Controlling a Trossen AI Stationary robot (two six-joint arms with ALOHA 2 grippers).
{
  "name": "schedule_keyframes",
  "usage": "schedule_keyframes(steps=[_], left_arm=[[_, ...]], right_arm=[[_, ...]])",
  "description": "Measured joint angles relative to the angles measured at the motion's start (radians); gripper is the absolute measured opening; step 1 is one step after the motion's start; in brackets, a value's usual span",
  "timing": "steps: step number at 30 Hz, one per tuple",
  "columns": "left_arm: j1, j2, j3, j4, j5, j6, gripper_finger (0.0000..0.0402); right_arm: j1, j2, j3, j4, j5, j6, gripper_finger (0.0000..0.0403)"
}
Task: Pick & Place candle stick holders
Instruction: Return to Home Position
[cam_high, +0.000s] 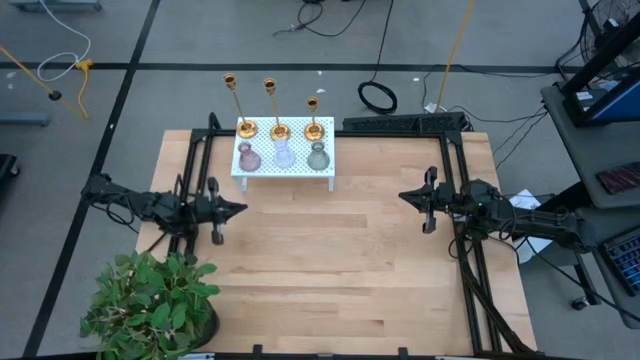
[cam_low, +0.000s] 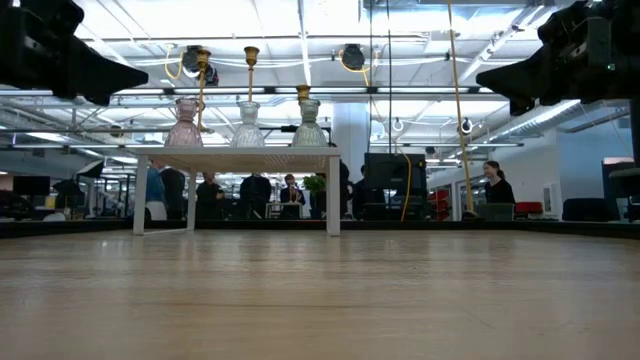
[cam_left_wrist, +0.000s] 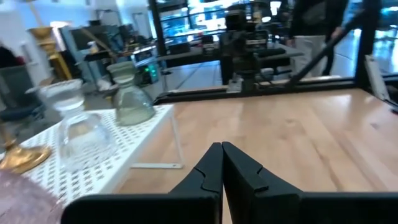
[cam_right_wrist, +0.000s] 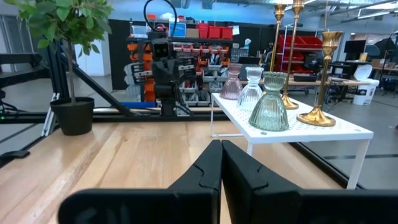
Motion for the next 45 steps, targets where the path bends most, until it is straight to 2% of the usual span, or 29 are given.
schedule_keyframes(steps=[6, 12, 20, 32, 38, 45], left_arm=[[0.005, 0.000, 0.000, 0.028, 0.097, 0.064, 0.0004], [0.057, 0.000, -0.003, 0.039, 0.167, 0.068, 0.0003], [0.132, 0.000, -0.090, 0.157, 0.248, 0.052, 0.0005], [0.191, 0.000, -0.093, 0.151, 0.309, 0.046, 0.0003], [0.199, 0.000, -0.093, 0.148, 0.315, 0.037, 0.0003], [0.199, 0.000, -0.093, 0.148, 0.366, 0.040, 0.0003]], right_arm=[[0.000, 0.000, 0.000, 0.000, 0.000, 0.000, 0.0000], [0.000, 0.000, 0.000, 0.000, 0.000, 0.000, 0.0000], [0.000, 0.000, 0.000, 0.000, 0.000, 0.001, 0.0000], [0.000, 0.000, -0.002, -0.015, 0.000, 0.029, 0.0000], [0.000, 0.002, -0.075, 0.089, 0.001, 0.045, 0.0000], [0.000, -0.001, -0.094, 0.099, 0.000, 0.044, 0.0000]])
